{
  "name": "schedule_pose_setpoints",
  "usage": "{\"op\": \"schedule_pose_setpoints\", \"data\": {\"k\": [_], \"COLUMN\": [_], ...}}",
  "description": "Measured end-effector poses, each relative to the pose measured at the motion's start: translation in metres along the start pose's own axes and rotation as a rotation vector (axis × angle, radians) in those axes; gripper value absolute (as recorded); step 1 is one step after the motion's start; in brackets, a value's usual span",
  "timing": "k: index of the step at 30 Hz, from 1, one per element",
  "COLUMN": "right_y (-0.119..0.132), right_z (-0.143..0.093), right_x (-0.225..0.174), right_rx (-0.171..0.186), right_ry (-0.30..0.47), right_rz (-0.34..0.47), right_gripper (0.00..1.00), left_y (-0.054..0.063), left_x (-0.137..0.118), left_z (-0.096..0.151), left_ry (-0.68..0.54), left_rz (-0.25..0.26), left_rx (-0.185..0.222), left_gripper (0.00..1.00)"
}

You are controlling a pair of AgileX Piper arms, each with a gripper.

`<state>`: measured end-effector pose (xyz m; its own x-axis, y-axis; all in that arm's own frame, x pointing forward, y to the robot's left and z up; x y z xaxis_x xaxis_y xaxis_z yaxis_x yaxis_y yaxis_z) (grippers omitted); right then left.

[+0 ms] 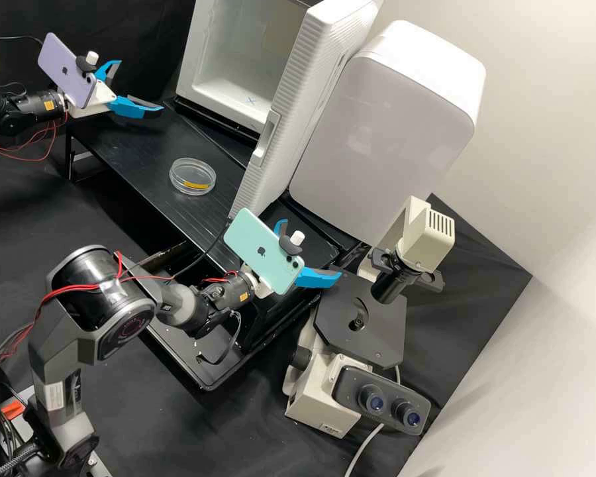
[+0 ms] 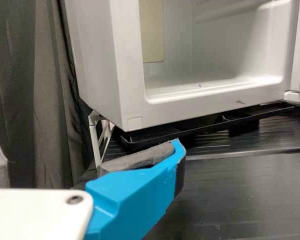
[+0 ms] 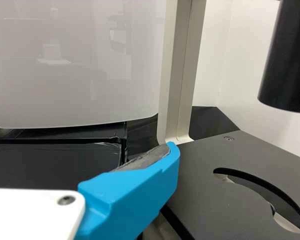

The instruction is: Place the petri dish in the incubator

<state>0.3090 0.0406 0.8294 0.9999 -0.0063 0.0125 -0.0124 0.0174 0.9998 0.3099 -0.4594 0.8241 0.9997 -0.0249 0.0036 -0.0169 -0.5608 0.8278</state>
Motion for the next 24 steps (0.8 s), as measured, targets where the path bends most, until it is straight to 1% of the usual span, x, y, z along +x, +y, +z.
{"op": "schedule_pose_setpoints", "data": {"k": [13,17,21,24], "right_y": [0.0,0.0,0.0,0.0], "right_z": [0.0,0.0,0.0,0.0], "right_x": [0.0,0.0,0.0,0.0], "right_rx": [0.0,0.0,0.0,0.0], "right_ry": [0.0,0.0,0.0,0.0], "right_rz": [0.0,0.0,0.0,0.0], "right_gripper": [1.0,1.0,1.0,1.0], "left_y": [0.0,0.0,0.002,0.003], "left_x": [0.0,-0.001,-0.008,-0.017], "left_z": [0.001,0.003,0.017,0.033], "left_ry": [-0.007,-0.015,-0.06,-0.128], "left_rz": [0.0,0.0,0.002,0.002], "left_rx": [0.005,0.0,-0.004,0.006], "left_gripper": [1.0,1.0,1.0,1.0]}}
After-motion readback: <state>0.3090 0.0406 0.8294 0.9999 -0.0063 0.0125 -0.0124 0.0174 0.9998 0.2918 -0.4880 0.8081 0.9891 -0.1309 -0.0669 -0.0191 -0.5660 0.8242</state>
